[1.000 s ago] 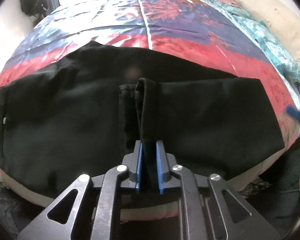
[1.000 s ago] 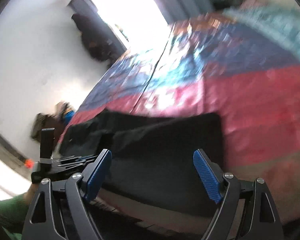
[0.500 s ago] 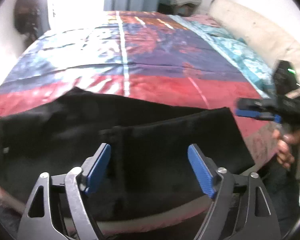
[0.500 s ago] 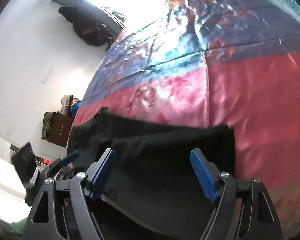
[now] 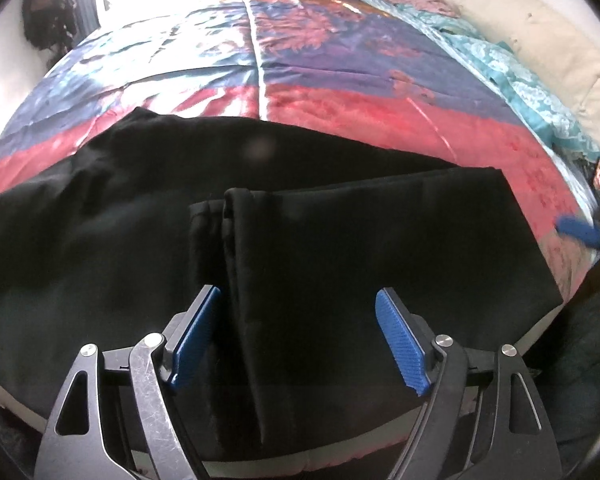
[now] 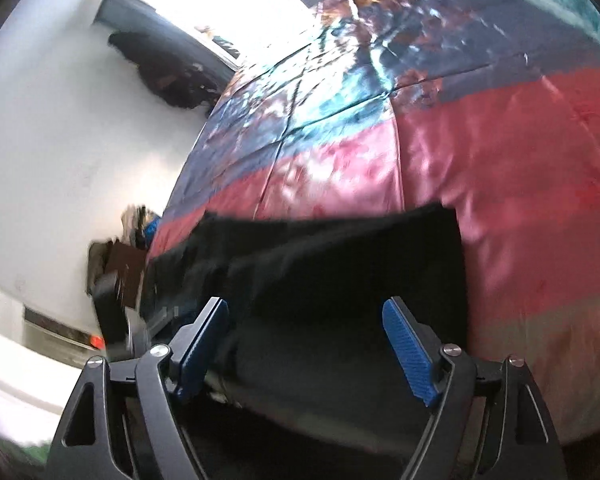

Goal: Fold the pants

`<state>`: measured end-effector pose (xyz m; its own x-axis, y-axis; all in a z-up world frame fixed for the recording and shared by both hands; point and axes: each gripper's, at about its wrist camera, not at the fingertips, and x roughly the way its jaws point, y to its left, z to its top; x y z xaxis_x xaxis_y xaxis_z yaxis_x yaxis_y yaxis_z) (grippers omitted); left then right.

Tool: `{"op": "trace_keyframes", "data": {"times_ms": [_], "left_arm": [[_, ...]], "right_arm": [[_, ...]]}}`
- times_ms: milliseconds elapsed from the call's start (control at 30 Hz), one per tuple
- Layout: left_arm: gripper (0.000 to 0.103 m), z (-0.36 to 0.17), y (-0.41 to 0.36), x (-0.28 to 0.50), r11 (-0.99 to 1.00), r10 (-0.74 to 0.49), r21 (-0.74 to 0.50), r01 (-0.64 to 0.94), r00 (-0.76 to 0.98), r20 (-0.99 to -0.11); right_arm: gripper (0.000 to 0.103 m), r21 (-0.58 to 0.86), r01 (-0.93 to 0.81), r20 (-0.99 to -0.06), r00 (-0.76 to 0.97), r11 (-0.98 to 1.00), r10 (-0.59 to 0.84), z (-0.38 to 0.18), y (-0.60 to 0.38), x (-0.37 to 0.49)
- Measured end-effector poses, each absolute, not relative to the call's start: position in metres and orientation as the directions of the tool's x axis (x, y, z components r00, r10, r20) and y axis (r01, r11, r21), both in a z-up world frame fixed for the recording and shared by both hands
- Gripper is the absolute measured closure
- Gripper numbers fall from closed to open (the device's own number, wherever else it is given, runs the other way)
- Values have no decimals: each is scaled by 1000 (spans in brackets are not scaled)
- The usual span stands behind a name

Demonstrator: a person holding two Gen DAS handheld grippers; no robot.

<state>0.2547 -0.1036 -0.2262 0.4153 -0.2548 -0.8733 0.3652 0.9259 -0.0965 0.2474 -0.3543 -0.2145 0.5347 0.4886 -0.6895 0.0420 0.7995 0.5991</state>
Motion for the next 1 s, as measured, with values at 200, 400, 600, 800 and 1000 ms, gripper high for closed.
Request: {"op": "trace_keyframes", "data": {"times_ms": [200, 400, 600, 800, 1000], "left_arm": [[20, -228, -110, 253, 929, -222, -60, 366, 420, -880], [20, -214, -102, 247, 935, -243, -94, 343, 424, -873], [20, -203, -81, 235, 946, -225, -93, 311, 421, -879], [9, -186, -6, 243, 981, -108, -17, 192, 478, -872], [9, -186, 81, 272, 996, 57, 81, 30, 471, -880]], "right_arm": [[23, 506, 64, -780, 461, 860, 424, -262, -331, 221], [22, 379, 33, -763, 577, 925, 292, -207, -324, 216], [21, 294, 23, -829, 503, 955, 243, -246, -304, 233], [17, 305, 54, -839, 488, 951, 241, -256, -298, 237], [17, 314, 89, -788, 579, 945, 208, -236, -300, 215]]}}
